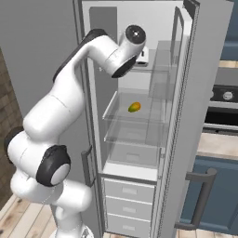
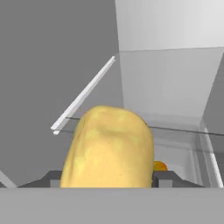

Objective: Pick potato from the fridge and place it on the plate on the counter.

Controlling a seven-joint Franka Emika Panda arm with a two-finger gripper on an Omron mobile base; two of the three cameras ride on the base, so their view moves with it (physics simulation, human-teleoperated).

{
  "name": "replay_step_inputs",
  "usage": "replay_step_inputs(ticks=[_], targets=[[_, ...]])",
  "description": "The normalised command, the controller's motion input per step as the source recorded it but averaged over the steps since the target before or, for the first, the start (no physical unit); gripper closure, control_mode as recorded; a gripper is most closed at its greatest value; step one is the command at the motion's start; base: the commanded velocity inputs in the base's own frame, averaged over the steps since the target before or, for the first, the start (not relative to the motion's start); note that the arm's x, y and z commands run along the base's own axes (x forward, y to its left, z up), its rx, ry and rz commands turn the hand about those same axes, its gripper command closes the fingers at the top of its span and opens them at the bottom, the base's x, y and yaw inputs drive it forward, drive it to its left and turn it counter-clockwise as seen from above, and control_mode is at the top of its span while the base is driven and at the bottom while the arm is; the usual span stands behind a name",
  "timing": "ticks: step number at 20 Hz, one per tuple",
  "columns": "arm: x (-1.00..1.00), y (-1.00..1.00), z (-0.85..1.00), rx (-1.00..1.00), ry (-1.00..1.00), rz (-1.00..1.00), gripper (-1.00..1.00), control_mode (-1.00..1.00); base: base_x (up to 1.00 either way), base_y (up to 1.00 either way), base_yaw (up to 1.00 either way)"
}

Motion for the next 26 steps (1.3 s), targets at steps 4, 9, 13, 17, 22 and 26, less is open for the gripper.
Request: replay_step_inputs(ticks=[4,9,13,17,22,26], targets=[[-0.66,0.4,0.03,0.0,0.05,-0.16,1.0,-1.0,0.0,0.0,0.0],[-0.72,0.42,0.0,0.0,0.11,-0.13,1.0,-1.0,0.0,0.0,0.0],[-0.84,0.11,0.0,0.0,0.05,-0.08,1.0,-1.0,0.0,0.0,0.0],[-0.92,0.0,0.0,0.0,0.0,-0.05,1.0,-1.0,0.0,0.0,0.0],[-0.87,0.19,0.0,0.0,0.06,0.0,1.0,-1.0,0.0,0.0,0.0],[-0.65,0.53,0.0,0.0,0.13,0.0,1.0,-1.0,0.0,0.0,0.0]])
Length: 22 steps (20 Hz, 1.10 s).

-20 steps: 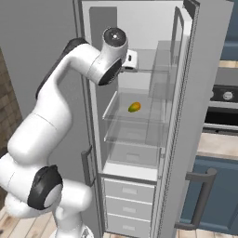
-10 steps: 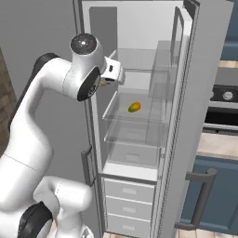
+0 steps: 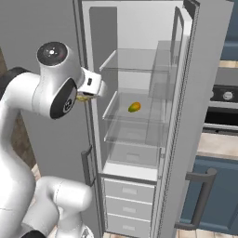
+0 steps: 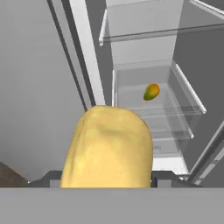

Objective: Pick potato from the fridge and place it on the plate on the counter.

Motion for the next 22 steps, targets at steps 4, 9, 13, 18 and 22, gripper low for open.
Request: replay_step_inputs(ticks=[4,9,13,18,22], targets=[[-0.41,0.6,0.0,0.01,0.13,0.0,1.0,-1.0,0.0,0.0,0.0],[-0.45,0.33,0.0,0.03,0.13,0.0,1.0,-1.0,0.0,0.0,0.0],[-0.37,0.23,0.0,0.01,0.05,0.0,1.0,-1.0,0.0,0.0,0.0],[-0.44,0.33,-0.07,0.0,0.01,0.06,1.0,-1.0,0.0,0.0,0.0],[-0.45,0.17,-0.19,0.0,0.0,0.09,1.0,-1.0,0.0,0.0,0.0]])
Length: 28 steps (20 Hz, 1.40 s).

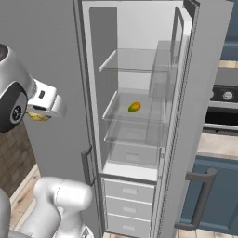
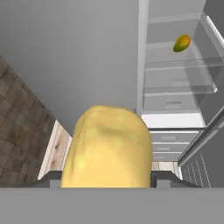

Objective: Pick potato from the fridge and place it on the plate on the counter.

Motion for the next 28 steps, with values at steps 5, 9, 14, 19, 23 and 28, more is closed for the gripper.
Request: replay_step_inputs(ticks=[5,9,14,19,23,28], targets=[[-0.34,0.17,-0.31,-0.03,0.03,0.05,1.0,-1.0,0.0,0.0,0.0],[-0.33,0.07,-0.08,-0.03,0.1,0.0,1.0,-1.0,0.0,0.0,0.0],[-0.26,0.02,-0.04,-0.03,0.15,0.0,1.0,-1.0,0.0,0.0,0.0],[-0.25,0.0,0.0,0.0,0.14,0.0,1.0,-1.0,0.0,0.0,0.0],[-0.24,0.0,0.0,-0.02,0.1,0.0,1.0,-1.0,0.0,0.0,0.0],[-0.01,0.0,-0.05,-0.02,0.02,0.0,1.0,-1.0,0.0,0.0,0.0]])
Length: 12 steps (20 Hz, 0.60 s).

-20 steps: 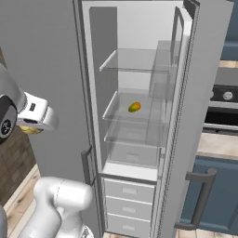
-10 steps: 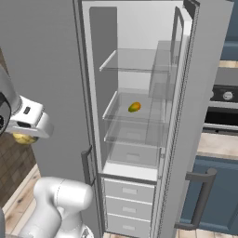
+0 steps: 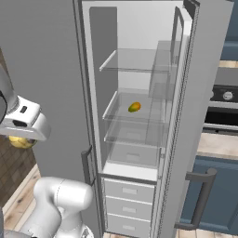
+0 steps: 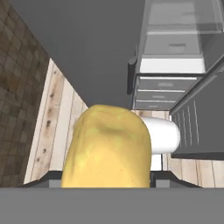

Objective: Pick potato from the fridge and place it on the plate on the counter.

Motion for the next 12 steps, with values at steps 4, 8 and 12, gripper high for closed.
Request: replay_step_inputs(ticks=[4,8,12], targets=[[-0.04,-0.02,-0.03,0.0,0.0,0.0,1.0,1.0,-0.08,0.0,0.0],[0.0,0.0,0.0,0.0,0.0,0.0,1.0,1.0,-0.72,0.08,-0.07],[0.0,0.0,0.0,0.0,0.0,0.0,1.0,1.0,-0.71,0.46,-0.42]])
